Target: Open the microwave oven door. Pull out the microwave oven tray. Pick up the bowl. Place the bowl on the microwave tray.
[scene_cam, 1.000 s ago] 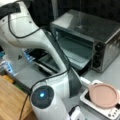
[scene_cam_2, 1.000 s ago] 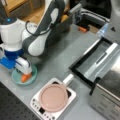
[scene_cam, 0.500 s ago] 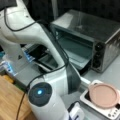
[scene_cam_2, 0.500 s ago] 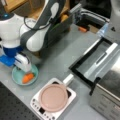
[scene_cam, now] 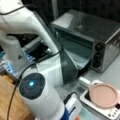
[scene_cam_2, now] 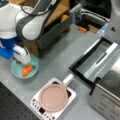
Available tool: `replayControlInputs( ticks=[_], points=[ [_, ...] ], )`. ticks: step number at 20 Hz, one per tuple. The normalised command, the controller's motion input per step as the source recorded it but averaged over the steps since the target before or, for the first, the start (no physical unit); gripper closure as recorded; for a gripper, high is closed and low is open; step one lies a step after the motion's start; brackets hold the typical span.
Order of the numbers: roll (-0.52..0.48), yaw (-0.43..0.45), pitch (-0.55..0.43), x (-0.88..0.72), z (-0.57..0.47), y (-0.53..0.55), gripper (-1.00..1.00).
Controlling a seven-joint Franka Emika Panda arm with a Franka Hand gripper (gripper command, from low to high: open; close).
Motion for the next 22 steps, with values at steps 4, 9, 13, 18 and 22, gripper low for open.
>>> replayControlInputs(
  ticks=[4,9,13,18,22],
  points=[
    [0.132,-0.148,0.035,-0.21,0.19,0.27,1.00],
    [0.075,-0.121,-0.009,-0.27,0.04,0.42,1.00],
    [0.023,-0.090,-0.074,-0.44,-0.05,0.55,1.00],
    [-0.013,-0.149,-0.114,-0.68,-0.12,0.53,1.00],
    [-0.084,-0.309,-0.104,-0.90,-0.14,0.38,1.00]
  ],
)
